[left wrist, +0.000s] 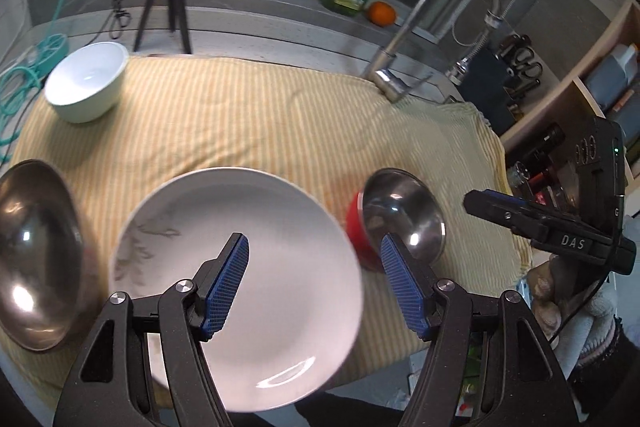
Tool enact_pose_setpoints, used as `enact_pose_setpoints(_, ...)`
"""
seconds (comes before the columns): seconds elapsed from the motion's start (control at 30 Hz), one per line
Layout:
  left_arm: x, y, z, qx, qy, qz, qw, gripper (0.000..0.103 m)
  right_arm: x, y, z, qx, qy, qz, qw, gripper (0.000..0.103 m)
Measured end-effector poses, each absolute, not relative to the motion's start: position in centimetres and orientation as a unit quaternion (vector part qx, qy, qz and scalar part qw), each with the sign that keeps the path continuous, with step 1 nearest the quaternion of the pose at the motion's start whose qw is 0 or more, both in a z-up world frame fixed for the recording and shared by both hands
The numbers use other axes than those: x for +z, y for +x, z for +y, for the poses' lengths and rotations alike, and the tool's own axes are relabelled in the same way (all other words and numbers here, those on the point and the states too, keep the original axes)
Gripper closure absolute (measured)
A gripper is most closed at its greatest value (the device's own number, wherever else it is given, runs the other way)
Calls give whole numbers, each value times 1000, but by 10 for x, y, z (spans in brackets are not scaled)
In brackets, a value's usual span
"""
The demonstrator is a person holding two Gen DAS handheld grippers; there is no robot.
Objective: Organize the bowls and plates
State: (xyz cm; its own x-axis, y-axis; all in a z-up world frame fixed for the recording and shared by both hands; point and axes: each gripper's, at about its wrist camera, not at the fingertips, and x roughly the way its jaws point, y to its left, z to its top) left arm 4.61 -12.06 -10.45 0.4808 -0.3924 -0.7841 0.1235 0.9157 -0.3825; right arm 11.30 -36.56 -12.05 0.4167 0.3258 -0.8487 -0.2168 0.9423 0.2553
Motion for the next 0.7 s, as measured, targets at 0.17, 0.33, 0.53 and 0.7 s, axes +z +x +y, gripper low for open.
enact_pose_setpoints(0.17,-111,53,-152,-172,-134,491,843,47,-130,115,-383,164,62,525,833,28)
enact_pose_setpoints(0.33,-126,65,-169,-184,-139,512,827,73,-141,118,-390,174,70,539,821,48)
enact_pose_setpoints(0.53,-136,76,-180,-173,-133,529,820,79,-157,125,-397,186,89,555,806,60)
enact_pose_setpoints(0.7,-142,83,-187,-167,-126,539,816,83,-166,129,-399,197,102,563,796,70)
